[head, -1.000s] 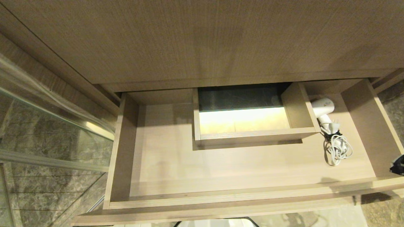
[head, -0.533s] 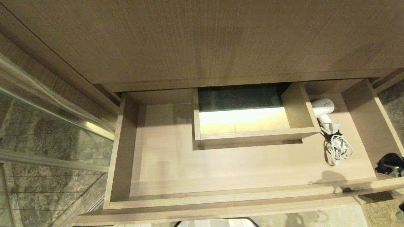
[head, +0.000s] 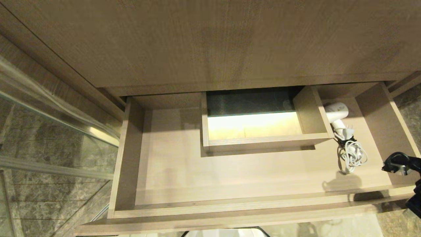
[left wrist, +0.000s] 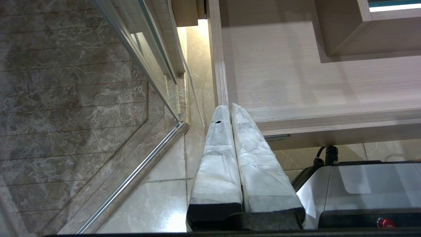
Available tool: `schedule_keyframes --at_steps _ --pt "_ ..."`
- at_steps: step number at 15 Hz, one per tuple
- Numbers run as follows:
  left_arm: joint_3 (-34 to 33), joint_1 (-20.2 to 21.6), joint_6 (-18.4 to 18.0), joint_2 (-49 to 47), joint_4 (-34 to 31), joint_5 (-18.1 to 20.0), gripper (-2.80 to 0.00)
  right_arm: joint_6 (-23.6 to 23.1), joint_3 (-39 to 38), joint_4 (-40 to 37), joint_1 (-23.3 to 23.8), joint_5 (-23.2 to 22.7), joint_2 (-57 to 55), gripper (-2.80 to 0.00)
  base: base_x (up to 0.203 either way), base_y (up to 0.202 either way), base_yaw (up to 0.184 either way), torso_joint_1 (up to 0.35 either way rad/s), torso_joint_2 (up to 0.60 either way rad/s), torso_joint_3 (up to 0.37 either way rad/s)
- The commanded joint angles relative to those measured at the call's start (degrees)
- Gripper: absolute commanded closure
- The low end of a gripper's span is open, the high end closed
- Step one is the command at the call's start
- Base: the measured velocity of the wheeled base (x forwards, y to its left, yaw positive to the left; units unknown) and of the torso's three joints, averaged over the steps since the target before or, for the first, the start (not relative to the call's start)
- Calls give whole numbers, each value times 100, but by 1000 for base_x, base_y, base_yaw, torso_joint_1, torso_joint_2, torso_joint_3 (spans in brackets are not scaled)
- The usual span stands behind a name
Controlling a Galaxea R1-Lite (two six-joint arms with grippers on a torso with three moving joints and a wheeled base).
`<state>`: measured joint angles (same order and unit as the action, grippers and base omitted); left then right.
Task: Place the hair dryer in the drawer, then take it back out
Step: Close the drawer
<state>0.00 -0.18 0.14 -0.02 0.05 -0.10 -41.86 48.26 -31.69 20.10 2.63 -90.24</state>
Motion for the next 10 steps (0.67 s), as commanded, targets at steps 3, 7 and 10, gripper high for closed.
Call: schedule_keyframes --at_steps 3,7,10 --pt "-9 1 3 2 4 1 0 20 -1 175 -15 -44 18 0 0 0 0 0 0 0" --pt "0 1 3 2 4 1 0 341 85 688 -42 -101 111 0 0 0 0 0 0 0" --pt "0 1 -5 2 4 1 0 468 155 1288 -50 -338 179 0 0 0 0 0 0 0"
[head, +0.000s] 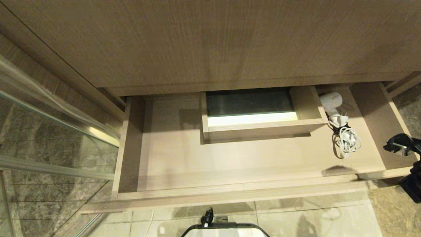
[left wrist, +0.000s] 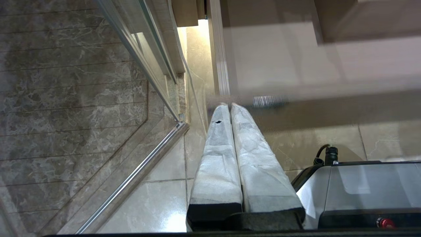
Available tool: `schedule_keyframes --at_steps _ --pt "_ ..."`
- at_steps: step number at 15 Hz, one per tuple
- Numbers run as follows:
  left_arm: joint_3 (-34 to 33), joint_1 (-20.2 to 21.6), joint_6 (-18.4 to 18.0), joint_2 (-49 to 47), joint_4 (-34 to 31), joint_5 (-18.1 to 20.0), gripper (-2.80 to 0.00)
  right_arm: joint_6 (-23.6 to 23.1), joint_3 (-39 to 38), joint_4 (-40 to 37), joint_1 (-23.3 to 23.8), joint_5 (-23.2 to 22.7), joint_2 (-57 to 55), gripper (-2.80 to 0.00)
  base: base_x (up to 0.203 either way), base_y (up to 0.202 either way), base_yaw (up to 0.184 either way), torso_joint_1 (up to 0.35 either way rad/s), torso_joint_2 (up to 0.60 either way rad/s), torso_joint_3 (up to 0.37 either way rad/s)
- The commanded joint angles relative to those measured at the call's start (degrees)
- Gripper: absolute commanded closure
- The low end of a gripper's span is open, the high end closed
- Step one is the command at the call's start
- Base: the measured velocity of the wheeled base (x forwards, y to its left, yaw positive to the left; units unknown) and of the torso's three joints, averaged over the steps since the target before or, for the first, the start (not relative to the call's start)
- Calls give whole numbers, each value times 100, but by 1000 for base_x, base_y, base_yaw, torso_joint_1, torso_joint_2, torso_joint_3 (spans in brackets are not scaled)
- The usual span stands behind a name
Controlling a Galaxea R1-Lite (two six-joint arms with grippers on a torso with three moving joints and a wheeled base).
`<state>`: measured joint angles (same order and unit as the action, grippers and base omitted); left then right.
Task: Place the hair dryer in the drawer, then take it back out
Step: Close the drawer
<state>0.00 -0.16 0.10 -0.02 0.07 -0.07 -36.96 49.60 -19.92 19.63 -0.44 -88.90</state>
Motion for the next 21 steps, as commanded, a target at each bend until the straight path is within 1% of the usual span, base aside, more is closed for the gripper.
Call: schedule_keyframes --at_steps 1,3,5,7,8,10,12,17,21 --pt "0 -2 7 2 1 -1 0 -17 72 311 -3 -197 72 0 0 0 0 0 0 0" --pt "0 -2 7 2 1 -1 0 44 191 967 -28 -522 54 0 0 0 0 0 0 0" --pt "-1 -2 7 2 1 -1 0 326 402 1782 -165 -782 -87 0 0 0 0 0 0 0" --pt "-8 -2 7 2 1 -1 0 816 728 2374 -384 -823 -313 0 0 0 0 0 0 0" --pt "-9 -2 7 2 1 -1 0 952 859 2576 -424 -826 -385 0 0 0 0 0 0 0" --pt "-9 -2 7 2 1 -1 0 1111 889 2791 -433 -839 -392 0 0 0 0 0 0 0" --pt "-1 -2 7 2 1 -1 0 1147 792 2833 -422 -838 -241 0 0 0 0 0 0 0" --pt "-9 -2 7 2 1 -1 0 1099 395 2312 -436 -851 512 0 0 0 0 0 0 0" --pt "0 -2 7 2 1 -1 0 1119 -172 2241 -740 -836 1337 0 0 0 0 0 0 0"
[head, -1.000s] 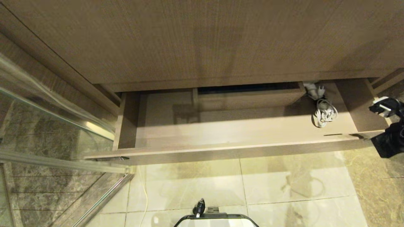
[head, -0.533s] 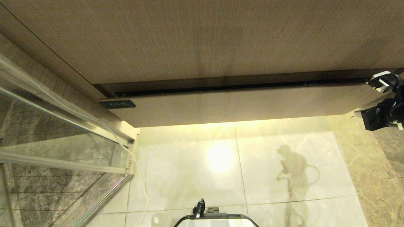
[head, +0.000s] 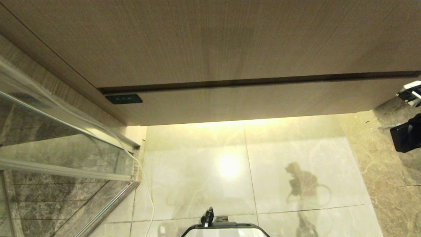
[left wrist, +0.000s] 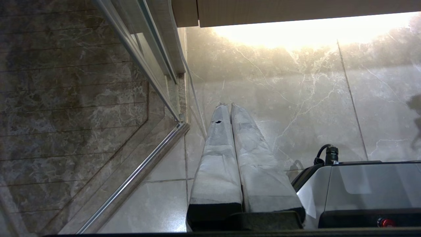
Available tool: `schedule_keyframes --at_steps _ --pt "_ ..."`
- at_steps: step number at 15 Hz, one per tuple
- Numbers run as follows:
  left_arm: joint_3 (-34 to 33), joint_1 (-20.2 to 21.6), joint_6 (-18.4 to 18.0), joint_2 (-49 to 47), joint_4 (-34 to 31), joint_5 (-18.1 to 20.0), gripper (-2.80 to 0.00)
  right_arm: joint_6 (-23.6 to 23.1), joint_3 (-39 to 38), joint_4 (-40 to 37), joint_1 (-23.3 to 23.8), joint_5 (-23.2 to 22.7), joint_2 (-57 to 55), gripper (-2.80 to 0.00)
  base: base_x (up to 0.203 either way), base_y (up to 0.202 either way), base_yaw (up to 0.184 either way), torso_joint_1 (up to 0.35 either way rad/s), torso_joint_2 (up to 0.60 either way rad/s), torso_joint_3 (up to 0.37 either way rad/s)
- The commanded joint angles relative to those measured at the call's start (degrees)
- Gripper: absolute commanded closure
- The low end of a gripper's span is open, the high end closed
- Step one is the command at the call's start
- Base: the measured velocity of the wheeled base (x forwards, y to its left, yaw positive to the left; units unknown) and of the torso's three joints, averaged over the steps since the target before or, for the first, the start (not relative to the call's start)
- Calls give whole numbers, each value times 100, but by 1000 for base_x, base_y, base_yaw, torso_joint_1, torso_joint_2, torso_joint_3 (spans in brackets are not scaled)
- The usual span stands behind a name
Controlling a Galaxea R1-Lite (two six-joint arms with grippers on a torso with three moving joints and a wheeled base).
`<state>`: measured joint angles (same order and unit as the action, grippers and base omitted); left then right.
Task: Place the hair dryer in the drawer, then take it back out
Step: Close the drawer, then pull open the drawer
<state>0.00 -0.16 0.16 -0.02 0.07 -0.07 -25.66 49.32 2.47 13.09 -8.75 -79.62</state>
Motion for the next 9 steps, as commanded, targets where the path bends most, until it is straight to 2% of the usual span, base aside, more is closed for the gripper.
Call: schedule_keyframes --at_steps 1,5,9 --pt "-1 -2 -4 2 1 -1 0 0 -278 0 -157 -4 619 0 0 0 0 0 0 0" --pt "-9 -2 2 2 1 -1 0 1 -743 -104 -295 3 1397 0 0 0 0 0 0 0" --pt "-4 -2 2 2 1 -1 0 21 -887 -578 -388 33 2067 0 0 0 0 0 0 0"
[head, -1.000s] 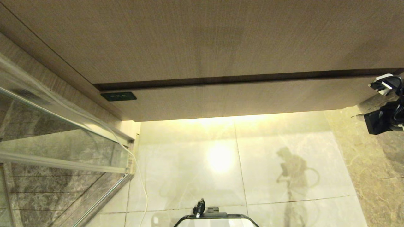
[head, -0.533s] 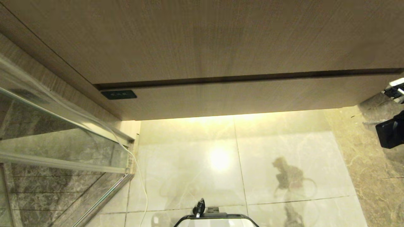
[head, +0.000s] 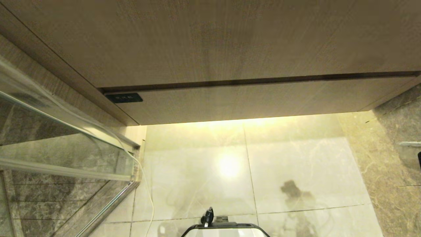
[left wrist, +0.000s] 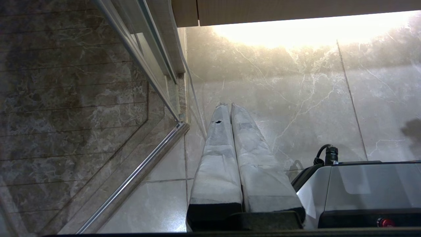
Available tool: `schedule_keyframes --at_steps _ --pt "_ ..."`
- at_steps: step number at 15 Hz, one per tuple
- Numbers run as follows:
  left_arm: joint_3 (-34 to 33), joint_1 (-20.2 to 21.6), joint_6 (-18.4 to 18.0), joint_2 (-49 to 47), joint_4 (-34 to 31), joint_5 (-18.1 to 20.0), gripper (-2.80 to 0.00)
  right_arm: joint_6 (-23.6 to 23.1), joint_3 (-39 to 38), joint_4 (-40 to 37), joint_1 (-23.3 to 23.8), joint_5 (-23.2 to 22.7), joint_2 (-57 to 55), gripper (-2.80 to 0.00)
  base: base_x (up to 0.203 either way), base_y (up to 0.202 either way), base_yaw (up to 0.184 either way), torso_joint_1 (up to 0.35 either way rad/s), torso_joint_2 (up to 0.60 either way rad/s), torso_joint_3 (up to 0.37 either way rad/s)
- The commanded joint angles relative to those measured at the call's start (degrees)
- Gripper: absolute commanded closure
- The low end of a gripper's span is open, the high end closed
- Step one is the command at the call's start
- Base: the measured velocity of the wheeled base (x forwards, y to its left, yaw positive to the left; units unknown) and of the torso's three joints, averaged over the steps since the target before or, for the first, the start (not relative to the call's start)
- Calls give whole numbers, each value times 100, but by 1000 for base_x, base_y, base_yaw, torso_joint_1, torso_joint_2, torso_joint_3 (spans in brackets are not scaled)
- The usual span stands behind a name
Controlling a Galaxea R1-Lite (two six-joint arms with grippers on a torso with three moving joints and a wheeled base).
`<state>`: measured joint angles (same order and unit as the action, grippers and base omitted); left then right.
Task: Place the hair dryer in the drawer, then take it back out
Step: Pull open the drawer
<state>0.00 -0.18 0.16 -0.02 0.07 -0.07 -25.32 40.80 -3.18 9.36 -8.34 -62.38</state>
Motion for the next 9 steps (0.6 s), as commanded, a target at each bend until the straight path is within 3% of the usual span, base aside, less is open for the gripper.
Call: schedule_keyframes --at_steps 1,9 --pt "-3 1 -3 2 1 -2 0 -3 -105 -27 -15 -4 490 0 0 0 0 0 0 0" --pt "-8 1 2 2 1 -2 0 -4 -790 -82 -101 -33 1384 0 0 0 0 0 0 0"
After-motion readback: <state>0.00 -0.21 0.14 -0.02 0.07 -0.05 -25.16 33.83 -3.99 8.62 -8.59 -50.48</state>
